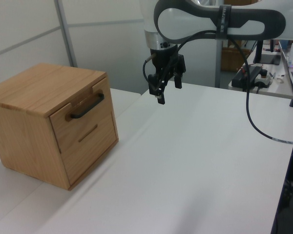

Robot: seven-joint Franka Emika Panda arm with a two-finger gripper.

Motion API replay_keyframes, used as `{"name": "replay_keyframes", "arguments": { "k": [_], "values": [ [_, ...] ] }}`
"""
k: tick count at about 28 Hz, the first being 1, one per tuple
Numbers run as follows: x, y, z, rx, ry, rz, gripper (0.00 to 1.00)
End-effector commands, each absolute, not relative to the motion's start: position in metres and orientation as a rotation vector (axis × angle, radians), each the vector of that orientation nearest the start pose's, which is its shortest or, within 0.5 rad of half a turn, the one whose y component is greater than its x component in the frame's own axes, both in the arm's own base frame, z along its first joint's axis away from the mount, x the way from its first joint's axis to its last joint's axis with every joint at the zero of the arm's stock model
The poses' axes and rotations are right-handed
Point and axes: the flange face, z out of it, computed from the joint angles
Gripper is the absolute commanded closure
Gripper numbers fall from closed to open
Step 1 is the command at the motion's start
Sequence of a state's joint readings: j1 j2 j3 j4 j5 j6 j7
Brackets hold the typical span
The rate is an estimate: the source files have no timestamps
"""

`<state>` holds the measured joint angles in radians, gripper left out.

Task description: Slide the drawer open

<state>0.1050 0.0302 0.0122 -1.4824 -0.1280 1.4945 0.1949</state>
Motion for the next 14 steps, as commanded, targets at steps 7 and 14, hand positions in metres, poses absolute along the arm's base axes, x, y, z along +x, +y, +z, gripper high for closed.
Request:
{"name": "replay_keyframes", "arguments": {
  "k": [7,14],
  "values": [
    [0.556,0.051,0.642,-3.228,0.064,-0.015,0.00],
    [0.567,0.057,0.642,-3.174,0.153,-0.136,0.00]
  ]
}}
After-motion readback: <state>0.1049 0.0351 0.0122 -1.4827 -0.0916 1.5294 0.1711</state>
